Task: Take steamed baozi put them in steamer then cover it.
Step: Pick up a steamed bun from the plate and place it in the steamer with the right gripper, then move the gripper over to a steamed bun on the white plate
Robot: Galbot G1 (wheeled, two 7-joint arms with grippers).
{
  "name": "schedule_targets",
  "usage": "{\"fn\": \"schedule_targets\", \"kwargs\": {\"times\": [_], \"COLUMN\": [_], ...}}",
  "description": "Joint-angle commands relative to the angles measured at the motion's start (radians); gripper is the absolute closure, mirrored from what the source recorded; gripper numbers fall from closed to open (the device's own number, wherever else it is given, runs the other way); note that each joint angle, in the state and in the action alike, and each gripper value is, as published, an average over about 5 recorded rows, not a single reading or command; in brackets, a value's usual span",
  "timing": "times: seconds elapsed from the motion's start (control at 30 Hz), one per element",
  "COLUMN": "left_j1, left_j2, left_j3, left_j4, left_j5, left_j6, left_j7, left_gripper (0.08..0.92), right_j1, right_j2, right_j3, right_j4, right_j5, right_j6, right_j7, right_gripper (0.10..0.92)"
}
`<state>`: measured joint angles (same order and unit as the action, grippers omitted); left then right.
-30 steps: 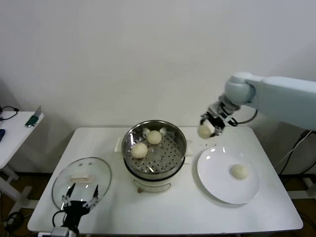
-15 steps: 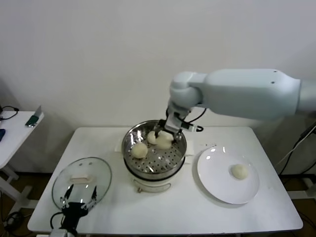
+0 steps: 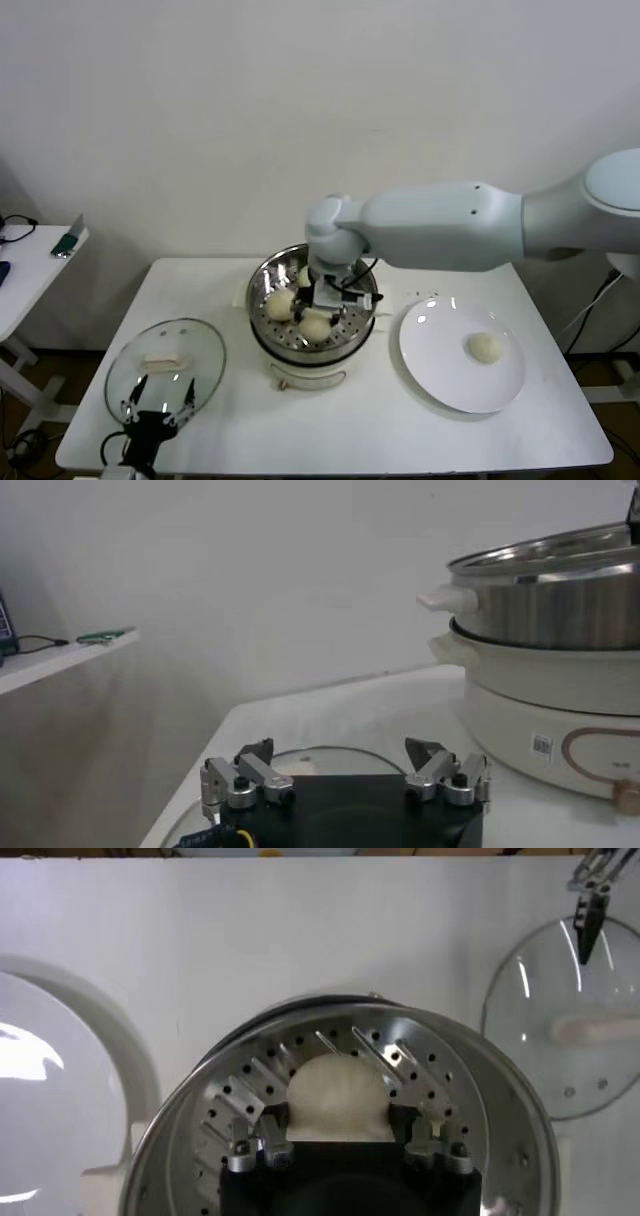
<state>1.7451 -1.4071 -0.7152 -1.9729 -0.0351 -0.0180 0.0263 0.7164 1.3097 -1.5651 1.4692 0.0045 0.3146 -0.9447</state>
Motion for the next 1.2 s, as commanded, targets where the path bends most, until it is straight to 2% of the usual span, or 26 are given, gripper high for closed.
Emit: {"fn": "schedule_targets", "kwargs": {"times": [0.03,0.23,0.47,0.6,0.7,0.87,0.93,1.03,1.2], "left_j1": [0.001,0.001,-0.002,-0.003,-0.004,-0.005,-0.008,-0.015,-0.029], "left_j2": [0.0,0.0,-0.002,-0.003,-0.002,-0.001,0.0,0.0,-0.007], "left_j3": [0.0,-0.001,0.003,0.005,0.005,0.004,0.004,0.002,0.001], "left_j4": [0.001,0.002,0.005,0.007,0.011,0.009,0.01,0.011,0.009], "left_j5": [0.002,0.001,0.003,0.006,0.008,0.007,0.006,0.003,-0.003], "left_j6": [-0.001,-0.002,-0.005,-0.005,-0.005,-0.004,-0.004,-0.002,0.003], "left_j7": [0.0,-0.001,-0.001,-0.001,0.0,0.001,0.001,0.002,0.009], "left_gripper": [0.177,0.177,0.177,0.177,0.177,0.177,0.177,0.177,0.177], "right_j1": [-0.056,-0.05,-0.027,0.028,0.091,0.223,0.27,0.306,0.282], "right_j2": [0.04,0.044,0.025,-0.013,-0.072,-0.233,-0.316,-0.438,-0.617], "right_j3": [-0.005,-0.001,0.021,0.034,0.036,-0.082,-0.151,-0.242,-0.341], "right_j4": [-0.029,-0.046,-0.103,-0.136,-0.179,-0.229,-0.228,-0.194,-0.117], "right_j5": [-0.027,-0.028,-0.032,0.045,0.177,0.524,0.602,0.647,0.613], "right_j6": [0.021,0.027,0.08,0.116,0.107,-0.059,-0.155,-0.276,-0.417], "right_j7": [0.008,0.022,0.044,0.014,-0.054,-0.181,-0.201,-0.186,-0.122], "right_gripper": [0.364,0.357,0.22,0.204,0.203,0.202,0.203,0.203,0.203]}}
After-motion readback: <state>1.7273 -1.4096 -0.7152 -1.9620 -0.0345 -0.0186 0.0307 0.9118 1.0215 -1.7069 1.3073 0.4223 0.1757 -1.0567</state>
